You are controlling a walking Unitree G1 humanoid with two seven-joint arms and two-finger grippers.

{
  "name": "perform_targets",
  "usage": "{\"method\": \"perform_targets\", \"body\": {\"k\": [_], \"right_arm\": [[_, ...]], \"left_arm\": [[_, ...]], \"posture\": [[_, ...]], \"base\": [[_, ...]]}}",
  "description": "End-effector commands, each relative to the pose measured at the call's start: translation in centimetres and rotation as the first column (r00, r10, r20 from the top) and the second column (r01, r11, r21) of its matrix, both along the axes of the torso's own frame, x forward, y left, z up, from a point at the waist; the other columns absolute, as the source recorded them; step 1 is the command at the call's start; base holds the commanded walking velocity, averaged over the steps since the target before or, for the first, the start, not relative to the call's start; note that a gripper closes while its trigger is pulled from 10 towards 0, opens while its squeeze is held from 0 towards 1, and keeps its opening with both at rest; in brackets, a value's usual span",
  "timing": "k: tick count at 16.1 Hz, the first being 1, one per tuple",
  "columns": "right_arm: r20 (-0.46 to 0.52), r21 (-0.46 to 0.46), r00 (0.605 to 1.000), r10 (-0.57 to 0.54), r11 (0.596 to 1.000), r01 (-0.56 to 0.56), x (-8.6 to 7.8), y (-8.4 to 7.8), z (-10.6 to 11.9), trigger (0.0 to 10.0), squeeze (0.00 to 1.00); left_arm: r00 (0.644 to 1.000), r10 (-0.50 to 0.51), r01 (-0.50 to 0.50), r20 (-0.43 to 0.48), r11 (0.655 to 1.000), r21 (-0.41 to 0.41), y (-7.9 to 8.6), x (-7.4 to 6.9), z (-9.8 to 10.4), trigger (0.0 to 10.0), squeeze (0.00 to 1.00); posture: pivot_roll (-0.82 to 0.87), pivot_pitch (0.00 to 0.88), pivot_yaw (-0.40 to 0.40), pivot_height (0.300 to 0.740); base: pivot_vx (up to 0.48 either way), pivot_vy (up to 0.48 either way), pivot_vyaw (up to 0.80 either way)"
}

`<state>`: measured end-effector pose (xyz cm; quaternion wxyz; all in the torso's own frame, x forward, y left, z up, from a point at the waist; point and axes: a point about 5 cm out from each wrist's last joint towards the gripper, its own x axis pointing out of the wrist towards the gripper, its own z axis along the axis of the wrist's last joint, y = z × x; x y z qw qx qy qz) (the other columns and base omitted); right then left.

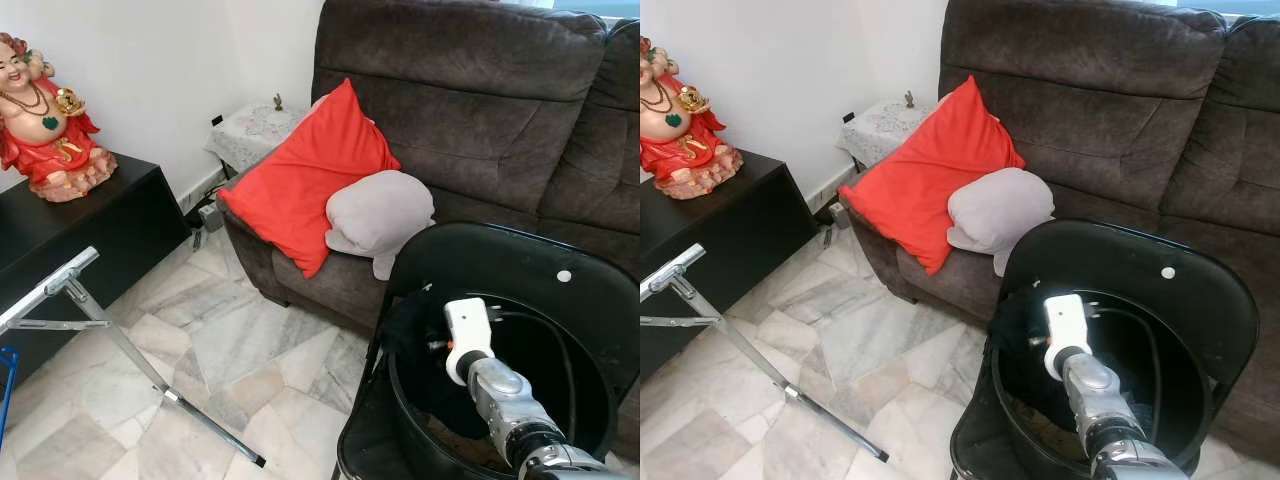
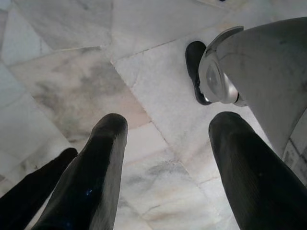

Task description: Hang hanger

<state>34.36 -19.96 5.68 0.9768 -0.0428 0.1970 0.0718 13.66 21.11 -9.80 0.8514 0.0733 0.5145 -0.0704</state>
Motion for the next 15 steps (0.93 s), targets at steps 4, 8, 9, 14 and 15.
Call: {"method": "perform_targets", "body": {"k": [4,8,9,14,15], "right_arm": [[0.286,0.189,0.953,-0.099,0.981,0.046,1.0,0.5,3.5,0.0,0.00],[0.410,0.308,0.901,-0.140,0.951,0.007,-1.4,1.3,4.3,0.0,0.00],[0.447,0.339,0.883,-0.140,0.940,-0.022,-3.2,1.6,5.0,0.0,0.00],[0.373,0.175,0.927,-0.047,0.984,-0.021,-6.0,0.9,4.3,6.8,0.00],[0.321,0.000,0.946,0.048,0.999,-0.051,-5.2,1.4,4.4,10.0,0.00]], "left_arm": [[1.000,0.004,-0.004,-0.015,1.000,0.006,0.1,-0.4,-0.1,10.0,0.00],[1.000,0.011,-0.011,-0.014,1.000,0.000,-0.1,-0.3,-0.2,10.0,0.00],[1.000,0.011,-0.011,-0.015,1.000,-0.002,-0.2,-0.3,-0.2,10.0,0.00],[1.000,-0.001,0.001,-0.015,1.000,-0.010,-0.5,-0.2,-0.2,10.0,0.00],[1.000,0.001,-0.002,-0.011,1.000,-0.010,-0.5,-0.1,-0.2,10.0,0.00]], "posture": [[0.10,0.063,0.104,0.740],[0.08,0.062,0.095,0.740],[0.06,0.061,0.092,0.740],[0.04,0.062,0.099,0.740],[0.04,0.062,0.098,0.740]], "base": [[0.000,0.000,0.00],[0.000,0.000,0.00],[0.000,0.000,0.00],[0.000,0.000,0.00],[0.000,0.000,0.00]]}}
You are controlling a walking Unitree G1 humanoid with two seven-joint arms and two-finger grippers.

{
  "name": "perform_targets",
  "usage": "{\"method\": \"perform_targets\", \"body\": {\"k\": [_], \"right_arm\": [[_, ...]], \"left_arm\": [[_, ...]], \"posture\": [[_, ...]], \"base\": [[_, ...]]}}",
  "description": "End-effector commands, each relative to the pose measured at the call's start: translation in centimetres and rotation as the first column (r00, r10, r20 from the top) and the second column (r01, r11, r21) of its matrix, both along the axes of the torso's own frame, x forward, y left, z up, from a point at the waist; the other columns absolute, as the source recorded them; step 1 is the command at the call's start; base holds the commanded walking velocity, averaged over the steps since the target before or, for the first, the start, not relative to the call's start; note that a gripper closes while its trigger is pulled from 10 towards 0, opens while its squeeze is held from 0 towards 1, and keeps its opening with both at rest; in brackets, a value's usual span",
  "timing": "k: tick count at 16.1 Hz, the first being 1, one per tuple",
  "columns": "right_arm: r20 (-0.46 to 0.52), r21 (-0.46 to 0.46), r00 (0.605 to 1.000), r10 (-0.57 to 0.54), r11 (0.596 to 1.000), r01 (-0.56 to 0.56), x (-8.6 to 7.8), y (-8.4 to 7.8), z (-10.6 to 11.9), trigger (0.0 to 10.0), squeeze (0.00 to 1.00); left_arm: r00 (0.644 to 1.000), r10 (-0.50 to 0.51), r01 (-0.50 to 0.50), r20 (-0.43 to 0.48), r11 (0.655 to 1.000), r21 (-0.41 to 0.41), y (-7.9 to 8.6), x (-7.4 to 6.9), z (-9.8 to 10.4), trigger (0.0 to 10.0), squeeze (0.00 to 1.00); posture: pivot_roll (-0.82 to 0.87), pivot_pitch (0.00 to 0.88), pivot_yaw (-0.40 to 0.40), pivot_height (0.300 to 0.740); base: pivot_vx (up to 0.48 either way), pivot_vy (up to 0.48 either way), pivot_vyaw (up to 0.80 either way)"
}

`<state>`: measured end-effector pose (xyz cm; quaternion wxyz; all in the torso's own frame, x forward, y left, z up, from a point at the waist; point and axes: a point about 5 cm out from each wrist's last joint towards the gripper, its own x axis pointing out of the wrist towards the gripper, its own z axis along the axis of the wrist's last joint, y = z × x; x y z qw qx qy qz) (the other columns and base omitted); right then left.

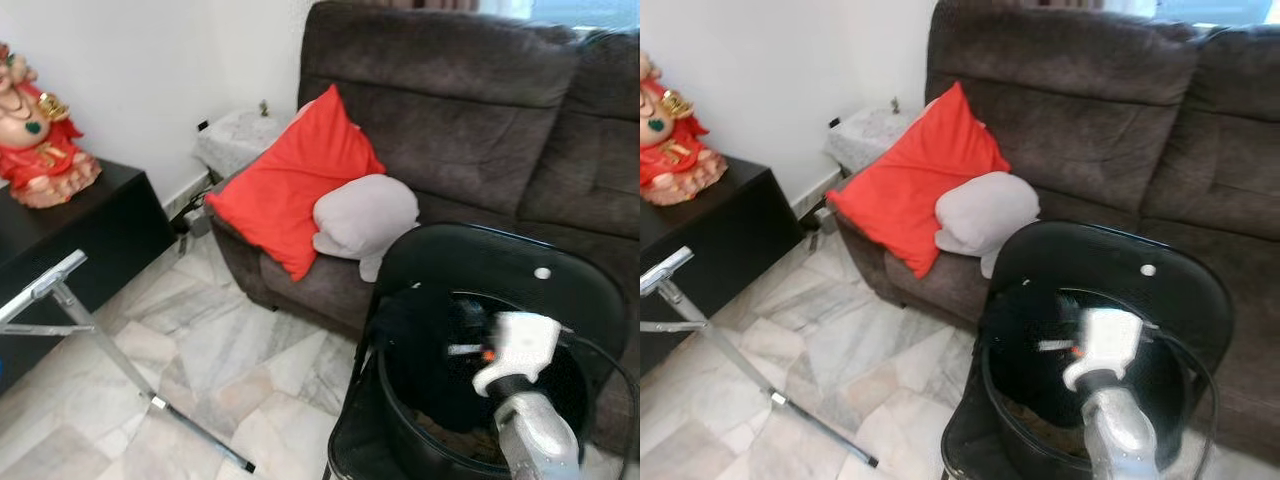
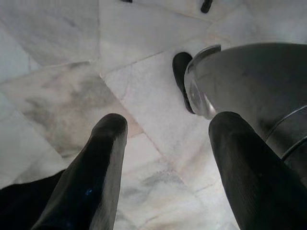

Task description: Hang hanger

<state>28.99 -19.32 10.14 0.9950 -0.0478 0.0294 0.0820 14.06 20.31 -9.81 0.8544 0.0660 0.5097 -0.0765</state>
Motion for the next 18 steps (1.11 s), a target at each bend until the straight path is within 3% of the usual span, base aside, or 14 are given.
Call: {"method": "perform_targets", "body": {"k": [1,2,3,4,5,7,9,10,11,12,14,16,18], "right_arm": [[-0.020,-0.058,0.999,0.041,0.997,-0.042,0.6,1.3,0.5,10.0,0.00],[-0.017,-0.031,0.997,0.071,0.997,-0.072,0.8,1.8,0.9,10.0,1.00],[-0.013,-0.017,0.979,0.203,0.979,-0.203,1.3,3.3,1.6,10.0,1.00],[-0.035,-0.089,0.973,0.229,0.969,-0.232,1.8,3.5,1.5,10.0,1.00],[-0.055,-0.172,0.973,0.224,0.958,-0.230,2.8,3.3,1.7,10.0,1.00],[-0.065,-0.231,0.980,0.189,0.952,-0.199,4.4,3.3,2.6,10.0,1.00],[-0.039,-0.176,0.978,0.203,0.962,-0.207,6.0,4.9,4.5,10.0,1.00],[-0.038,-0.179,0.971,0.236,0.955,-0.238,6.1,5.5,4.7,10.0,1.00],[-0.079,-0.200,0.936,0.344,0.914,-0.352,5.7,7.0,4.7,10.0,1.00],[-0.082,-0.240,0.923,0.375,0.892,-0.384,5.5,7.2,4.6,10.0,1.00],[-0.133,-0.300,0.906,0.403,0.854,-0.424,4.9,7.1,3.9,10.0,1.00],[-0.227,-0.439,0.908,0.353,0.795,-0.418,4.5,5.8,2.1,10.0,1.00],[-0.184,-0.399,0.938,0.295,0.849,-0.346,4.3,5.1,2.6,10.0,1.00]], "left_arm": [[1.000,0.007,-0.007,-0.019,1.000,0.010,0.3,-0.5,-0.1,10.0,0.00],[1.000,0.008,-0.008,-0.018,1.000,0.010,0.3,-0.5,-0.1,10.0,0.00],[1.000,0.010,-0.010,-0.019,1.000,0.010,0.3,-0.5,-0.1,10.0,0.00],[1.000,0.009,-0.009,-0.021,1.000,0.010,0.3,-0.5,-0.2,10.0,0.00],[1.000,0.009,-0.008,-0.023,1.000,0.010,0.3,-0.5,-0.2,10.0,0.00],[1.000,0.007,-0.006,-0.026,1.000,0.011,0.3,-0.5,-0.2,10.0,0.00],[1.000,0.006,-0.005,-0.027,1.000,0.013,0.3,-0.5,-0.2,10.0,0.00],[1.000,0.005,-0.005,-0.027,1.000,0.013,0.3,-0.5,-0.2,10.0,0.00],[1.000,0.006,-0.006,-0.026,1.000,0.012,0.2,-0.5,-0.2,10.0,0.00],[1.000,0.006,-0.006,-0.025,1.000,0.012,0.2,-0.5,-0.2,10.0,0.00],[1.000,0.004,-0.003,-0.026,1.000,0.009,0.2,-0.5,-0.2,10.0,0.00],[1.000,0.003,-0.003,-0.027,1.000,0.007,0.1,-0.5,-0.2,10.0,0.00],[1.000,0.005,-0.005,-0.028,1.000,0.005,0.1,-0.5,-0.2,10.0,0.00]], "posture": [[0.04,0.058,0.094,0.740],[0.04,0.058,0.094,0.740],[0.04,0.061,0.098,0.740],[0.05,0.064,0.100,0.740],[0.05,0.064,0.100,0.740],[0.05,0.071,0.105,0.740],[0.05,0.072,0.107,0.740],[0.05,0.071,0.105,0.740],[0.06,0.070,0.104,0.740],[0.05,0.073,0.104,0.740],[0.05,0.075,0.101,0.740],[0.04,0.080,0.097,0.740],[0.05,0.083,0.093,0.740]], "base": [[0.000,0.000,0.00],[0.000,0.000,0.00],[0.000,0.000,0.00],[0.000,0.000,0.00],[0.000,0.000,0.00],[0.000,0.000,0.00],[0.000,0.000,0.00],[0.000,0.000,0.00],[0.000,0.000,0.00],[0.000,0.000,0.00],[0.000,0.000,0.00],[0.000,0.000,0.00],[0.000,0.000,0.00]]}}
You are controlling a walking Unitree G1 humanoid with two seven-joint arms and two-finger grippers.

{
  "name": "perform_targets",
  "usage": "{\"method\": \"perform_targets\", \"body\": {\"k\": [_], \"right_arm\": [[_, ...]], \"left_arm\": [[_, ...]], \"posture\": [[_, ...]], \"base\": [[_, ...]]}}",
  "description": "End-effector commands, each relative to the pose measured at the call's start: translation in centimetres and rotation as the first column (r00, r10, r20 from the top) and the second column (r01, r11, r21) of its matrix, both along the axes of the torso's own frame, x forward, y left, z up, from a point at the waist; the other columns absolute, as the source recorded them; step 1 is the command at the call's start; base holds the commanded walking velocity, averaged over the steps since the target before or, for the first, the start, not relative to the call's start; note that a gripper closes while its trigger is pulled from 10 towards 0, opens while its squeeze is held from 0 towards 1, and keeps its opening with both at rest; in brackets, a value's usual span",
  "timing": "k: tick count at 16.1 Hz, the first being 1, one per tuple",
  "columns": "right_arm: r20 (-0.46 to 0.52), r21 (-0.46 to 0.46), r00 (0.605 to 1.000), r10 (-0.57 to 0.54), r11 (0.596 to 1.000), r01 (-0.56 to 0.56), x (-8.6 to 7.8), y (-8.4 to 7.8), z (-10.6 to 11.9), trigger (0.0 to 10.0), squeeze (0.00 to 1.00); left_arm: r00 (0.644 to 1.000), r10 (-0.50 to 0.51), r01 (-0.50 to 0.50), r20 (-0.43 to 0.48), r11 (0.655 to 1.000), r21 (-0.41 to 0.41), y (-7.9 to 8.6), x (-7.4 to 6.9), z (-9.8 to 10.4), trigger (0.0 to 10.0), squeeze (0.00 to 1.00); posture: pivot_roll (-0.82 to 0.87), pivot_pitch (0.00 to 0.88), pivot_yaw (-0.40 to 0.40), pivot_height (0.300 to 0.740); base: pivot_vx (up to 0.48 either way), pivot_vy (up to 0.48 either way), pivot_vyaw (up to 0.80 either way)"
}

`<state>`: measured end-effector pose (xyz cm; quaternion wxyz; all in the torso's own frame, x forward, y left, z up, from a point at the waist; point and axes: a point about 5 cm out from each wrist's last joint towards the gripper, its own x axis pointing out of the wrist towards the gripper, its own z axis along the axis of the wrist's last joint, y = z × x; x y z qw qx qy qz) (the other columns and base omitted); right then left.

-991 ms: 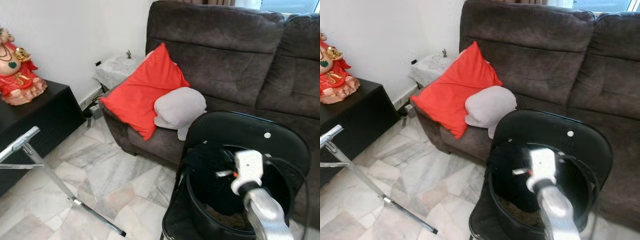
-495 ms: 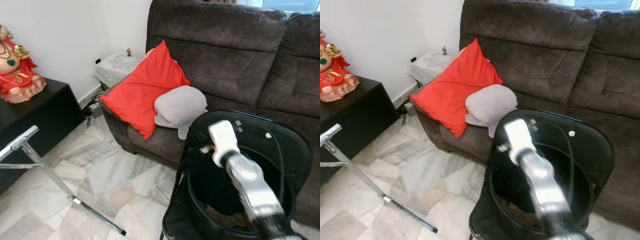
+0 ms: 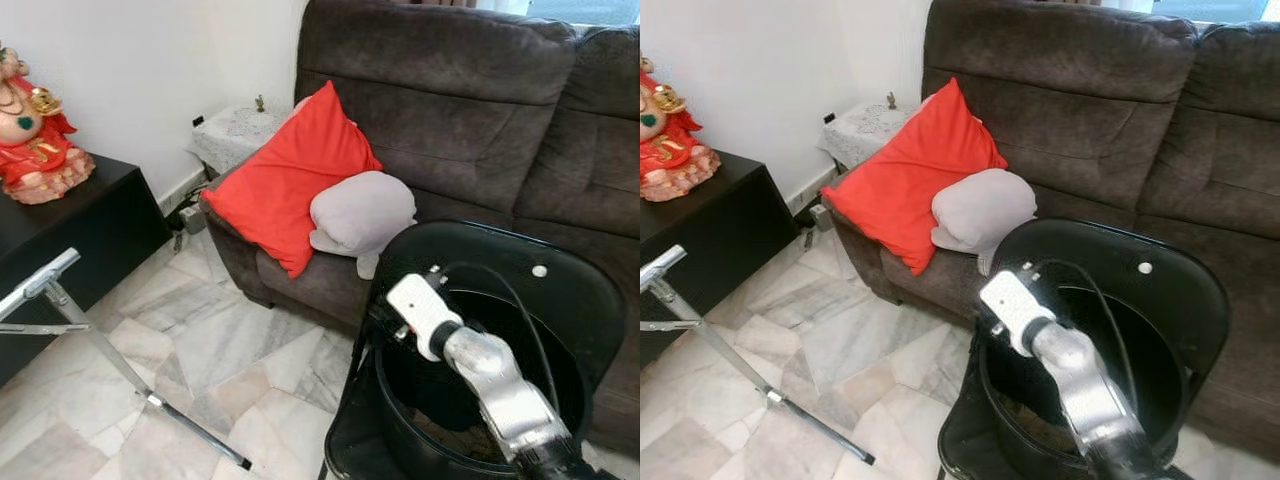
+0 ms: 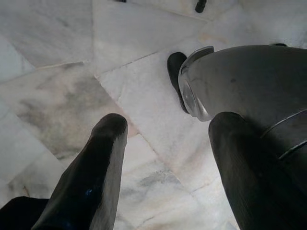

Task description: Hang hanger

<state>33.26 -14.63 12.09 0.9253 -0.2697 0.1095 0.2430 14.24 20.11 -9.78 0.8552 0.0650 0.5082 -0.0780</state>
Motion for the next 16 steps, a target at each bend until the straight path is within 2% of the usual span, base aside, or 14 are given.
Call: {"method": "perform_targets", "body": {"k": [1,4,6,7,12,16], "right_arm": [[0.027,0.043,1.000,-0.012,0.999,0.011,-0.4,0.3,0.7,10.0,1.00],[-0.050,0.023,0.999,0.016,1.000,-0.014,-3.0,0.2,-1.3,10.0,1.00],[-0.105,0.031,0.994,0.034,0.999,-0.031,-3.7,0.2,-2.5,10.0,1.00],[-0.140,0.022,0.990,0.026,0.999,-0.023,-3.9,0.1,-3.3,10.0,1.00],[-0.152,-0.069,0.988,-0.024,0.998,0.013,-3.3,-0.2,-4.2,10.0,1.00],[-0.158,-0.065,0.986,-0.054,0.997,0.045,-3.1,-0.2,-4.8,10.0,1.00]], "left_arm": [[0.999,0.008,-0.008,-0.032,1.000,0.009,0.3,-0.7,-0.2,10.0,0.00],[0.999,0.005,-0.004,-0.035,1.000,0.008,0.3,-0.7,-0.2,10.0,0.00],[0.999,0.001,-0.001,-0.034,1.000,0.008,0.4,-0.7,-0.2,10.0,0.00],[0.999,-0.001,0.001,-0.033,1.000,0.008,0.4,-0.6,-0.2,10.0,0.00],[1.000,0.002,-0.002,-0.031,1.000,0.007,0.4,-0.6,-0.2,10.0,0.00],[0.999,0.000,0.000,-0.033,1.000,0.007,0.4,-0.6,-0.2,10.0,0.00]], "posture": [[0.04,0.086,0.092,0.740],[0.04,0.089,0.099,0.740],[0.03,0.088,0.101,0.740],[0.03,0.087,0.101,0.740],[0.05,0.082,0.099,0.740],[0.05,0.084,0.099,0.740]], "base": [[0.000,0.000,0.00],[0.000,0.000,0.00],[0.000,0.000,0.00],[0.000,0.000,0.00],[0.000,0.000,0.00],[0.000,0.000,0.00]]}}
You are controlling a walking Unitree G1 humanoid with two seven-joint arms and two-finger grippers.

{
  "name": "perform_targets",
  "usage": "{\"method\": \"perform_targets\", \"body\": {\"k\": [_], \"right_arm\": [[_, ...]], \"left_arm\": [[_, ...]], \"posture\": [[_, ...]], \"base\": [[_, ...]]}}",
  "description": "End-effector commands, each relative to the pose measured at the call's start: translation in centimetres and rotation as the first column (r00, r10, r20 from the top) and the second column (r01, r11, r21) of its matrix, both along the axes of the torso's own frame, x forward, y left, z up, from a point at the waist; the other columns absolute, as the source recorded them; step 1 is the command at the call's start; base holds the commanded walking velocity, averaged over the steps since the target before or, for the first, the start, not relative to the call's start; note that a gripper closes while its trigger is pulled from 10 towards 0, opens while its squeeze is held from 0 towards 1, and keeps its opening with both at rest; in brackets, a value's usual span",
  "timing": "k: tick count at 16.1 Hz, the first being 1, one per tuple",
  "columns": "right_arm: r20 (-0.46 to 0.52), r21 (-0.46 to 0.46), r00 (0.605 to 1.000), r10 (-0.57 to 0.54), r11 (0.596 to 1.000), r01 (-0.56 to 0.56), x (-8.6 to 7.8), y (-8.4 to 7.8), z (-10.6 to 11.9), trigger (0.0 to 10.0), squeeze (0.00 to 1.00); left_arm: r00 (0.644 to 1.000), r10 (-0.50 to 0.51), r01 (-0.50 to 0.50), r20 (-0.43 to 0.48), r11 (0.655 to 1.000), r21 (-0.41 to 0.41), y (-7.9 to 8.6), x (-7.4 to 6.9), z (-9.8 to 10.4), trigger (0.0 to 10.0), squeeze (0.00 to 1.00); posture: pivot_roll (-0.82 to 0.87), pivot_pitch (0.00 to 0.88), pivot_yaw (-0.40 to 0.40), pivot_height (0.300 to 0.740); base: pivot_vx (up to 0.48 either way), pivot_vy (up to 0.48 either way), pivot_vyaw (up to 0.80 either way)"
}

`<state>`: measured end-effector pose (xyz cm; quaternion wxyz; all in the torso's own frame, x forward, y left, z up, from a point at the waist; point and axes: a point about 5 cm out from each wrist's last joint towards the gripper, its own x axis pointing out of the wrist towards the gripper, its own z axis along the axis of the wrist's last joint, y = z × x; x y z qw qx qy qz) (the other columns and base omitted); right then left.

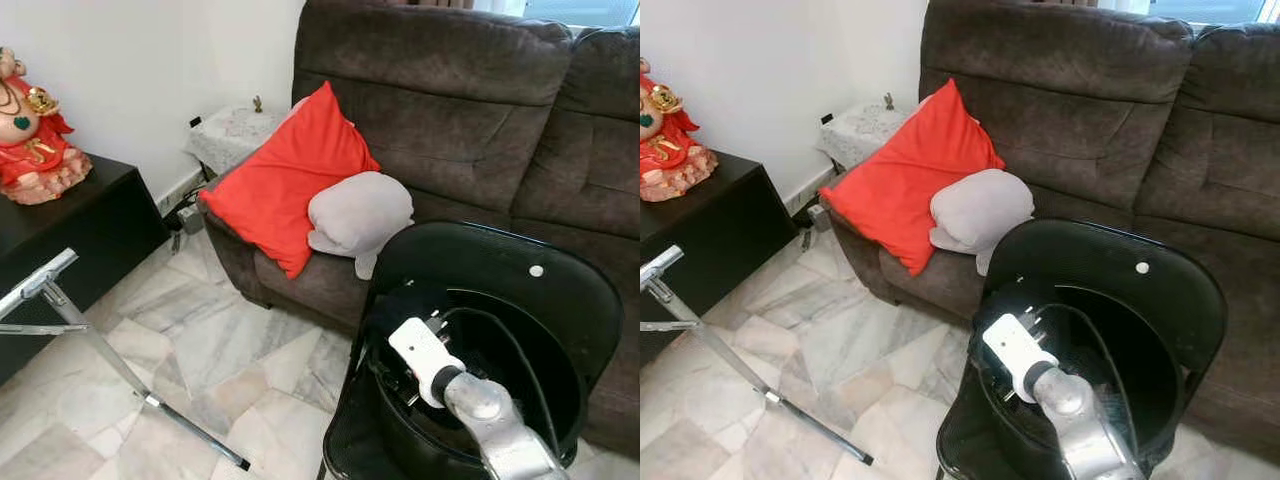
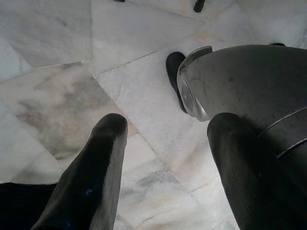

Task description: Hang hanger

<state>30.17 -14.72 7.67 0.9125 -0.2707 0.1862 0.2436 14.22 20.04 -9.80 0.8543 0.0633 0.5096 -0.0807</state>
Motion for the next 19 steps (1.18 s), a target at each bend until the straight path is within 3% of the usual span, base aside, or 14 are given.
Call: {"method": "perform_targets", "body": {"k": [1,3,4,6,7,8,13,15,19], "right_arm": [[-0.031,-0.029,0.999,0.010,1.000,-0.011,0.0,0.0,-0.6,10.0,1.00],[0.012,-0.036,1.000,-0.010,0.999,0.010,0.3,-0.1,0.0,10.0,1.00],[0.121,-0.010,0.982,-0.148,0.989,0.150,1.2,-1.4,1.5,10.0,1.00],[0.212,0.037,0.945,-0.249,0.968,0.246,1.4,-2.6,2.7,10.0,1.00],[0.228,0.098,0.935,-0.272,0.962,0.256,0.9,-2.6,3.2,10.0,0.75],[0.226,0.102,0.936,-0.271,0.962,0.254,0.7,-2.6,3.2,10.0,0.00],[0.045,-0.047,0.989,-0.144,0.988,0.146,-1.6,-2.0,0.3,10.0,0.00],[0.052,-0.142,0.989,-0.137,0.979,0.143,-0.9,-2.3,-0.3,10.0,0.00],[0.025,-0.183,0.993,-0.119,0.975,0.122,0.2,-2.1,-1.1,10.0,0.00]], "left_arm": [[1.000,0.003,-0.002,-0.028,1.000,0.013,0.5,-0.6,-0.1,10.0,0.00],[1.000,0.004,-0.003,-0.027,1.000,0.014,0.6,-0.6,-0.1,10.0,0.00],[1.000,0.004,-0.004,-0.026,1.000,0.016,0.6,-0.6,-0.1,10.0,0.00],[1.000,0.002,-0.002,-0.027,1.000,0.017,0.6,-0.6,-0.1,10.0,0.00],[1.000,0.000,0.001,-0.028,1.000,0.017,0.6,-0.6,-0.1,10.0,0.00],[1.000,-0.001,0.001,-0.028,1.000,0.017,0.6,-0.6,-0.1,10.0,0.00],[1.000,-0.004,0.004,-0.028,1.000,0.016,0.6,-0.6,-0.1,10.0,0.00],[1.000,-0.003,0.003,-0.027,1.000,0.015,0.6,-0.5,-0.1,10.0,0.00],[1.000,-0.001,0.001,-0.028,1.000,0.017,0.6,-0.6,-0.1,10.0,0.00]], "posture": [[0.05,0.085,0.099,0.740],[0.06,0.086,0.098,0.740],[0.05,0.087,0.099,0.740],[0.05,0.086,0.100,0.740],[0.05,0.086,0.100,0.740],[0.05,0.088,0.099,0.740],[0.05,0.088,0.100,0.740],[0.05,0.084,0.100,0.740],[0.06,0.085,0.101,0.740]], "base": [[0.000,0.000,0.00],[0.000,0.000,0.00],[0.000,0.000,0.00],[0.000,0.000,0.00],[0.000,0.000,0.00],[0.000,0.000,0.00],[0.000,0.000,0.00],[0.000,0.000,0.00],[0.000,0.000,0.00]]}}
